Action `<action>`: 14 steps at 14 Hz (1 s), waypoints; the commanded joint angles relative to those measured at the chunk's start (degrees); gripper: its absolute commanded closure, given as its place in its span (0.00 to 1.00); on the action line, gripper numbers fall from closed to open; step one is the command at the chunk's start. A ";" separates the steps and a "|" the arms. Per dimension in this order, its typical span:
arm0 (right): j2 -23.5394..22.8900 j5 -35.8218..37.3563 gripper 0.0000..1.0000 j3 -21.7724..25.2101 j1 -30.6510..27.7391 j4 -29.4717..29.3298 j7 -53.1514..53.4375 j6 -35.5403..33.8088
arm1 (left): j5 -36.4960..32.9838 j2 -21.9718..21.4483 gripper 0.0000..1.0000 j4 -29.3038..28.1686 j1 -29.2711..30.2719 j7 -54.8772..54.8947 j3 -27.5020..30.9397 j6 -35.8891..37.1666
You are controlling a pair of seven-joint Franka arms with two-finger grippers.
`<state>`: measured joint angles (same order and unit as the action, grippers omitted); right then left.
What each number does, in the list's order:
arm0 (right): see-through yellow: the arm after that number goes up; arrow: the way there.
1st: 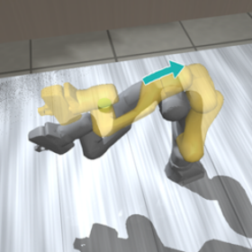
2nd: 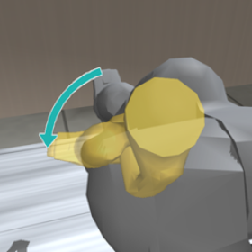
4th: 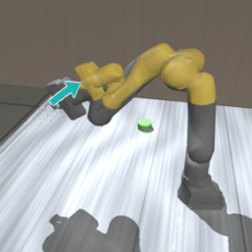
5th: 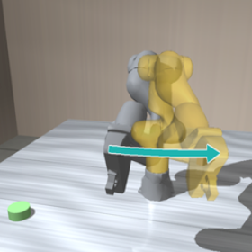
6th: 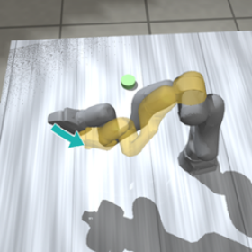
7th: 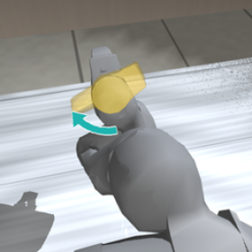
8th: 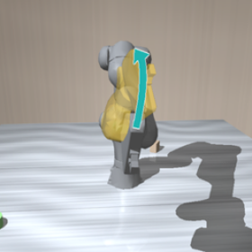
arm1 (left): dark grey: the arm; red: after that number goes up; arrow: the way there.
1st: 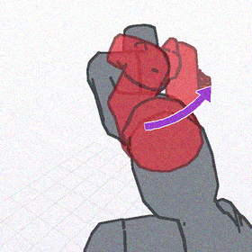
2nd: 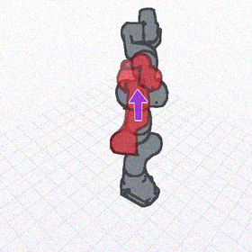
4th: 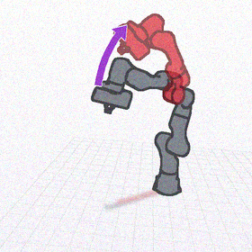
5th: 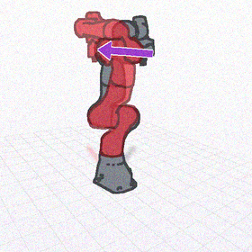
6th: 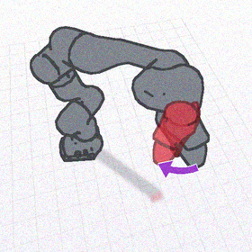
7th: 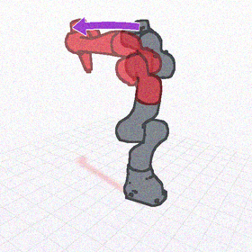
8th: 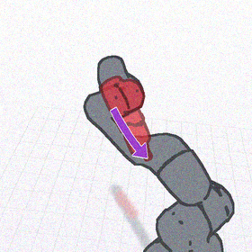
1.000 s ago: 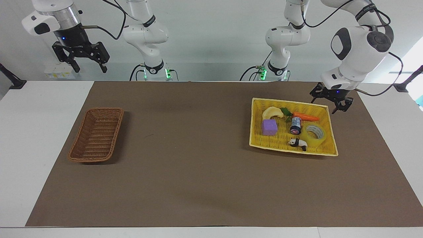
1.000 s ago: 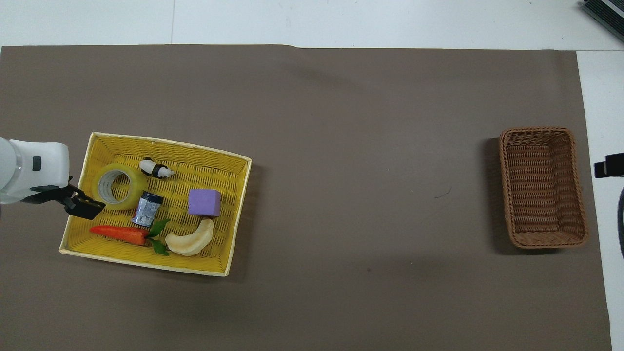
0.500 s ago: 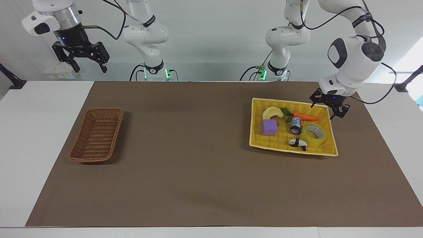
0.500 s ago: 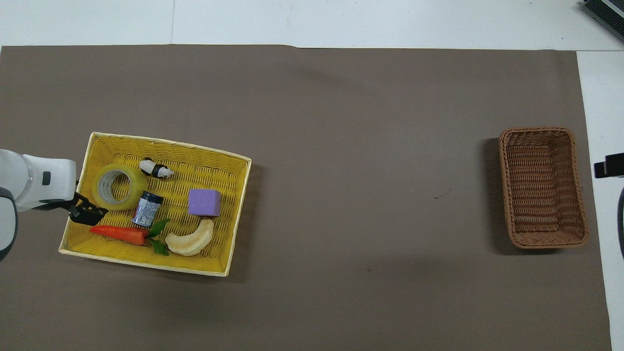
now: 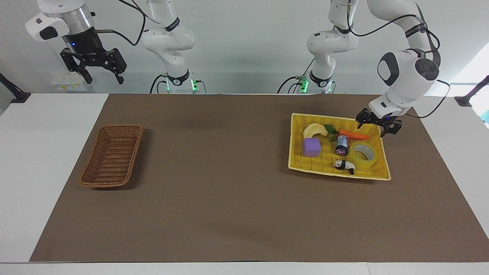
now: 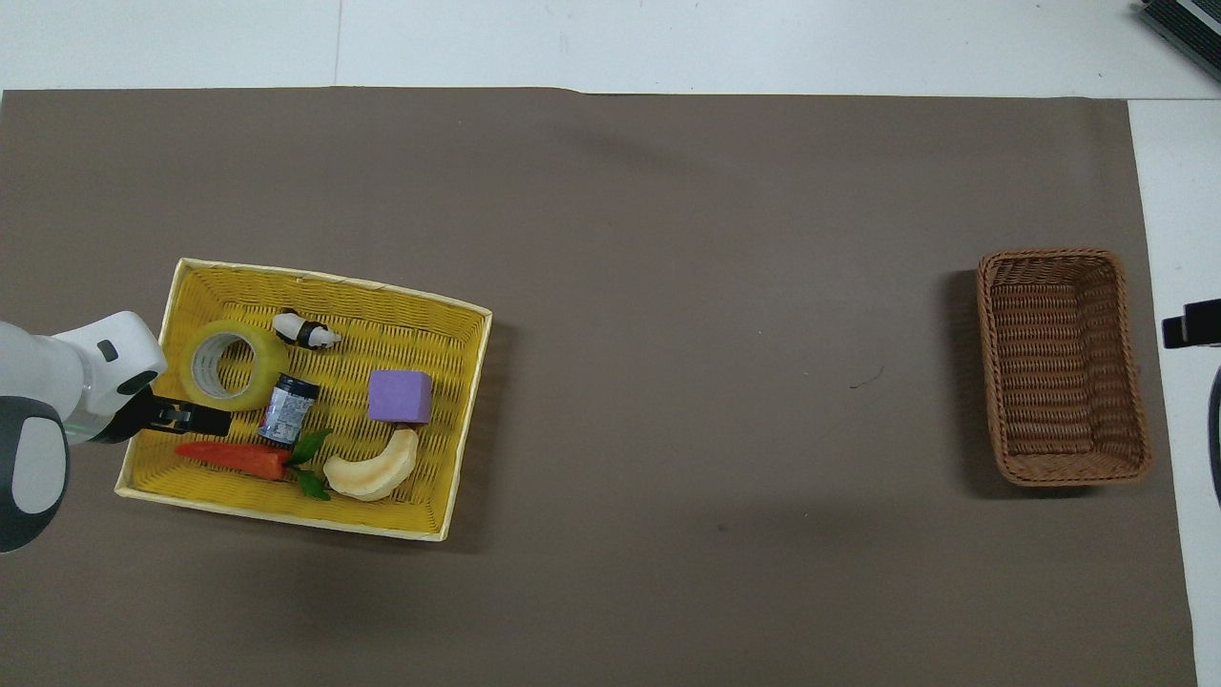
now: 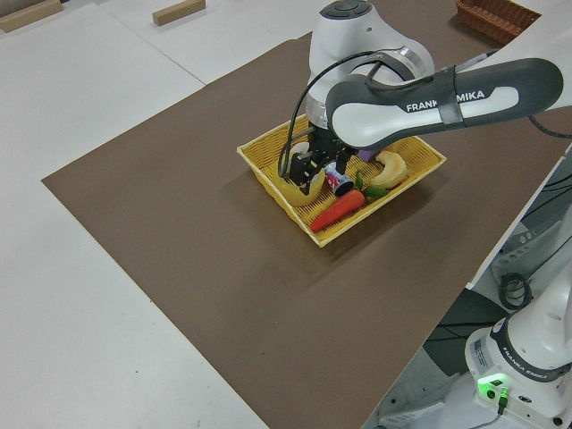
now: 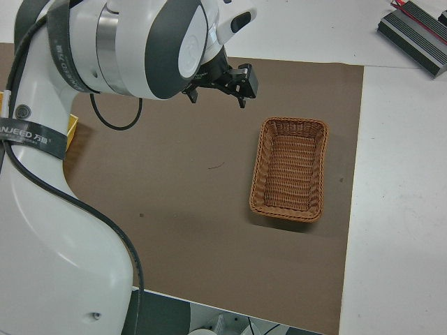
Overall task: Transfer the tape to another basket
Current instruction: 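Lower the left gripper and grasp the tape roll's edge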
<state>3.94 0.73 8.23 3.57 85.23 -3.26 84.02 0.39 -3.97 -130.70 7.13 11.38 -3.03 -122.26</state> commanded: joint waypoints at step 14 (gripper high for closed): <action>0.89 -1.08 0.00 -0.41 -0.66 0.73 -1.39 -0.26 | 0.66 3.70 0.00 -3.95 0.87 -51.43 -0.49 -11.85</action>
<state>3.94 0.73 8.23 3.57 85.23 -3.26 84.02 0.47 -1.66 -133.55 7.28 -36.11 -3.15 -130.53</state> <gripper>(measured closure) 0.000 0.000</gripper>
